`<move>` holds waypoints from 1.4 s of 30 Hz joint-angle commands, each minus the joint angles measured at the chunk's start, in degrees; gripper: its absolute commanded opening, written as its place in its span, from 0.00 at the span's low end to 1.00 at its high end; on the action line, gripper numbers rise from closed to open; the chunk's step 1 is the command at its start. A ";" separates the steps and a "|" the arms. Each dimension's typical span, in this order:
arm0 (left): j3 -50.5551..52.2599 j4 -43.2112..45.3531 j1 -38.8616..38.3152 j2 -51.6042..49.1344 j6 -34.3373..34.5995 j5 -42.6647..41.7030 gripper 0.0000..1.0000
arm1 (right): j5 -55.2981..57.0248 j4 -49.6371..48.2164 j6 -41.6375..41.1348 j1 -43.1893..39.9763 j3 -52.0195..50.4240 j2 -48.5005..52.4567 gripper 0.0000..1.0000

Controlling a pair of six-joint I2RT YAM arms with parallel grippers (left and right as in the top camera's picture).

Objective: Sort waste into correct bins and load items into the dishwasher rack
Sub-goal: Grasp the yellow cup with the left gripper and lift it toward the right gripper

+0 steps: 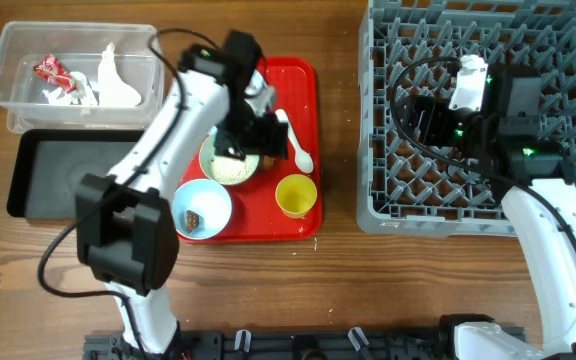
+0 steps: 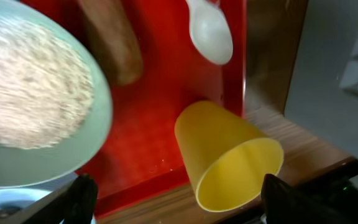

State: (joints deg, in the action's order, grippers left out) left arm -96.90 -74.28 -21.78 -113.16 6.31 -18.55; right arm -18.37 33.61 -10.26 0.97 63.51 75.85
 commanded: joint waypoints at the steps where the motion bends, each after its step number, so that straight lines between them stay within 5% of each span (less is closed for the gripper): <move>1: 5.51 1.53 -2.36 -0.44 -1.51 -1.16 0.85 | 0.33 -0.11 -0.42 0.17 1.29 0.55 1.00; 8: 10.97 5.51 -4.55 -0.44 -6.78 0.04 0.72 | 0.33 -0.09 -0.44 0.17 1.29 0.55 1.00; 10: 12.59 8.59 -4.46 -0.44 -6.73 0.17 0.55 | 0.33 -0.09 -0.46 0.17 1.29 0.55 1.00; 11: 12.98 9.75 -4.48 -0.44 -6.71 0.15 0.39 | 0.33 -0.09 -0.44 0.17 1.29 0.55 1.00; 14: 13.60 11.41 -4.74 -0.44 -5.84 0.13 0.29 | 0.33 -0.09 -0.44 0.17 1.29 0.55 1.00; 17: 14.16 12.35 -4.96 -0.44 -5.14 0.11 0.04 | 0.33 0.00 -1.95 0.17 1.29 0.55 1.00; 22: 12.87 11.65 -3.82 0.55 -1.40 -7.48 0.04 | -3.21 -0.11 -4.81 0.17 1.29 0.55 1.00; 30: 10.21 24.59 10.27 4.74 -1.09 -63.91 0.04 | -34.86 -12.44 -0.26 1.92 1.29 0.72 0.99; 37: 10.21 35.06 12.79 4.74 13.68 -71.80 0.04 | -44.35 -16.52 5.70 5.92 1.29 2.25 0.99; 42: 10.21 35.74 12.50 4.74 14.12 -71.80 0.04 | -54.12 -25.18 2.36 6.36 1.29 8.33 0.99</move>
State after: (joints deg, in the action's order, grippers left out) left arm -86.11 -38.70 -9.34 -109.80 18.44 -87.70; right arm -64.38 12.27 -6.39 6.98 63.81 80.68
